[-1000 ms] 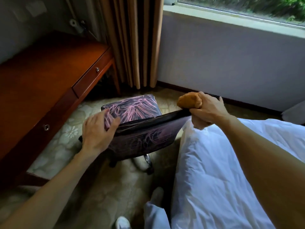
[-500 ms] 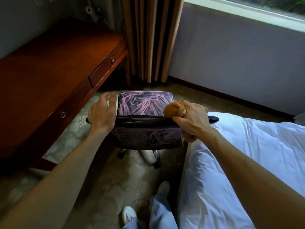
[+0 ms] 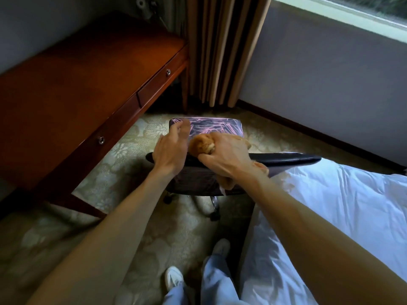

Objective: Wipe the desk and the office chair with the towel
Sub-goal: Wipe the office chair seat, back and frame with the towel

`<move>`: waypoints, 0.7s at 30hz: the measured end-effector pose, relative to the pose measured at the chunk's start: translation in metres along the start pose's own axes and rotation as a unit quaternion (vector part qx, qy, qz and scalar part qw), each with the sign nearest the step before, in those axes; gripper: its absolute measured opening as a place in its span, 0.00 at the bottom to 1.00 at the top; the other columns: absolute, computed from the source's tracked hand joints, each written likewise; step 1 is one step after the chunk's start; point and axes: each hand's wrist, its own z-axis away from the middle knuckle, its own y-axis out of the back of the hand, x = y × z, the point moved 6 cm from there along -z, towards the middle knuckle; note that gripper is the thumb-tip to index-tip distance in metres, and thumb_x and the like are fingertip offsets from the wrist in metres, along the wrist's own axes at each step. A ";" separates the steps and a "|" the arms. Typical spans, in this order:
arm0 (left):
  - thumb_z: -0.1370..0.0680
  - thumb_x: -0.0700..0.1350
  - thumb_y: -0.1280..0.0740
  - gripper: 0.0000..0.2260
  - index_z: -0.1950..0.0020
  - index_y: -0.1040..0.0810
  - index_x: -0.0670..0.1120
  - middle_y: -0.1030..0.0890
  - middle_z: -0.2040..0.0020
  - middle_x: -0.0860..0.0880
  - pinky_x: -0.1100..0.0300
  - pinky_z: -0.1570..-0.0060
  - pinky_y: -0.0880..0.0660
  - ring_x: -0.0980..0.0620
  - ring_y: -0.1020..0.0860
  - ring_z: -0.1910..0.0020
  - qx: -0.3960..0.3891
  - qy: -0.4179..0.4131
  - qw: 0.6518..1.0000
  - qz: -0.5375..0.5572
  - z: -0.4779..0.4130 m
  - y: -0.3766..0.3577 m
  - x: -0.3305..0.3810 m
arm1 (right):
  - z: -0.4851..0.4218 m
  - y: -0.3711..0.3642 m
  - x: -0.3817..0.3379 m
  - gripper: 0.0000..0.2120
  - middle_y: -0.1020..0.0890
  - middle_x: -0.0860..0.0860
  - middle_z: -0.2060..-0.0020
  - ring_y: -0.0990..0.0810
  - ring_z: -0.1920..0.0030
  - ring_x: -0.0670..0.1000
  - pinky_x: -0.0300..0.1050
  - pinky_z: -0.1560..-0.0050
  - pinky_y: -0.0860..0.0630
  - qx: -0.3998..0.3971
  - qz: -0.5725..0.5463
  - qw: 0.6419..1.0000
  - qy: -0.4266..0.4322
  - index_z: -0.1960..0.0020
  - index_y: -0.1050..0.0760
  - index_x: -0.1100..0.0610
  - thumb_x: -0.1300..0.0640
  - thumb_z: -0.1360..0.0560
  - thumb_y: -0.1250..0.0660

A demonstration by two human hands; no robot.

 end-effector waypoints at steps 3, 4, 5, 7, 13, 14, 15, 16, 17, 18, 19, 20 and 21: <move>0.29 0.79 0.54 0.34 0.39 0.21 0.64 0.20 0.52 0.64 0.49 0.34 0.28 0.56 0.19 0.42 -0.022 0.060 0.981 0.184 0.011 -0.006 0.001 | -0.007 -0.022 -0.034 0.16 0.22 0.47 0.62 0.22 0.60 0.53 0.47 0.61 0.33 -0.013 -0.020 1.000 0.009 0.51 0.29 0.48 0.38 0.32 0.37; 0.27 0.78 0.52 0.32 0.38 0.20 0.64 0.19 0.49 0.64 0.49 0.34 0.27 0.59 0.19 0.43 -0.019 0.081 0.964 0.253 0.013 -0.006 0.000 | -0.007 -0.025 -0.039 0.17 0.21 0.47 0.62 0.22 0.61 0.52 0.46 0.63 0.35 -0.017 -0.032 0.999 -0.002 0.50 0.28 0.48 0.38 0.32 0.37; 0.24 0.76 0.52 0.33 0.32 0.22 0.61 0.19 0.42 0.61 0.48 0.32 0.27 0.58 0.20 0.40 -0.015 0.094 0.947 0.306 0.012 -0.006 -0.002 | -0.008 -0.025 -0.040 0.19 0.21 0.46 0.61 0.22 0.60 0.51 0.44 0.65 0.36 -0.022 -0.044 0.999 -0.013 0.47 0.27 0.47 0.37 0.33 0.37; 0.19 0.72 0.54 0.34 0.25 0.29 0.52 0.24 0.29 0.51 0.47 0.30 0.28 0.52 0.23 0.33 -0.018 0.104 0.928 0.357 0.008 -0.003 -0.006 | -0.005 -0.019 -0.037 0.23 0.20 0.45 0.59 0.22 0.58 0.51 0.45 0.61 0.31 -0.045 -0.077 0.996 -0.021 0.44 0.24 0.46 0.36 0.34 0.37; 0.15 0.64 0.56 0.30 0.24 0.30 0.48 0.25 0.29 0.51 0.65 0.42 0.38 0.62 0.26 0.38 0.021 0.070 0.971 0.229 0.001 0.020 -0.032 | 0.002 0.031 0.004 0.21 0.16 0.47 0.52 0.17 0.51 0.54 0.56 0.45 0.20 -0.024 -0.101 0.994 -0.035 0.40 0.23 0.44 0.38 0.30 0.32; 0.15 0.65 0.57 0.32 0.22 0.32 0.48 0.28 0.25 0.50 0.63 0.39 0.42 0.58 0.29 0.32 -0.002 0.090 0.969 0.228 0.002 0.017 -0.041 | 0.003 0.037 0.012 0.22 0.16 0.48 0.50 0.18 0.49 0.55 0.57 0.42 0.21 -0.007 -0.070 0.996 -0.046 0.37 0.24 0.46 0.37 0.28 0.31; 0.16 0.66 0.58 0.33 0.20 0.36 0.48 0.31 0.22 0.50 0.62 0.40 0.42 0.57 0.31 0.31 -0.037 0.112 0.964 0.239 0.005 0.010 -0.049 | 0.004 0.040 0.018 0.23 0.17 0.48 0.50 0.18 0.48 0.56 0.58 0.40 0.22 0.006 -0.045 0.997 -0.054 0.37 0.24 0.47 0.37 0.27 0.31; 0.17 0.68 0.58 0.35 0.18 0.39 0.48 0.34 0.20 0.50 0.64 0.42 0.39 0.60 0.30 0.34 -0.077 0.127 0.956 0.252 0.011 -0.001 -0.054 | 0.005 0.040 0.022 0.23 0.19 0.46 0.52 0.19 0.49 0.55 0.59 0.38 0.24 0.013 -0.031 0.998 -0.057 0.37 0.25 0.47 0.36 0.26 0.31; 0.17 0.69 0.58 0.36 0.17 0.42 0.49 0.35 0.20 0.51 0.67 0.44 0.35 0.62 0.28 0.36 -0.108 0.138 0.947 0.270 0.018 -0.013 -0.057 | 0.007 0.038 0.024 0.23 0.21 0.45 0.54 0.20 0.50 0.53 0.59 0.37 0.25 0.013 -0.021 0.998 -0.054 0.37 0.25 0.46 0.36 0.26 0.31; 0.18 0.70 0.57 0.37 0.16 0.44 0.48 0.34 0.20 0.50 0.69 0.45 0.31 0.62 0.26 0.35 -0.126 0.143 0.934 0.301 0.023 -0.022 -0.059 | 0.008 0.035 0.024 0.22 0.22 0.45 0.55 0.22 0.52 0.52 0.59 0.38 0.25 0.005 -0.010 0.999 -0.052 0.37 0.25 0.46 0.36 0.26 0.31; 0.18 0.71 0.56 0.38 0.16 0.44 0.48 0.29 0.23 0.51 0.68 0.46 0.27 0.60 0.23 0.35 -0.132 0.143 0.919 0.342 0.027 -0.029 -0.061 | 0.008 0.029 0.023 0.21 0.22 0.45 0.56 0.22 0.54 0.53 0.57 0.42 0.25 -0.008 0.006 0.999 -0.051 0.39 0.25 0.46 0.36 0.27 0.31; 0.19 0.72 0.56 0.38 0.16 0.42 0.49 0.22 0.29 0.53 0.67 0.49 0.22 0.58 0.20 0.37 -0.134 0.137 0.905 0.380 0.029 -0.034 -0.062 | 0.008 0.025 0.022 0.20 0.22 0.46 0.58 0.22 0.54 0.54 0.54 0.48 0.27 -0.023 0.022 0.998 -0.054 0.42 0.24 0.46 0.36 0.27 0.31; 0.19 0.72 0.56 0.38 0.17 0.41 0.49 0.17 0.35 0.55 0.66 0.53 0.20 0.58 0.17 0.41 -0.137 0.130 0.895 0.405 0.032 -0.038 -0.061 | 0.009 0.021 0.020 0.18 0.22 0.46 0.60 0.21 0.55 0.56 0.51 0.52 0.31 -0.036 0.032 0.997 -0.058 0.46 0.24 0.47 0.36 0.28 0.31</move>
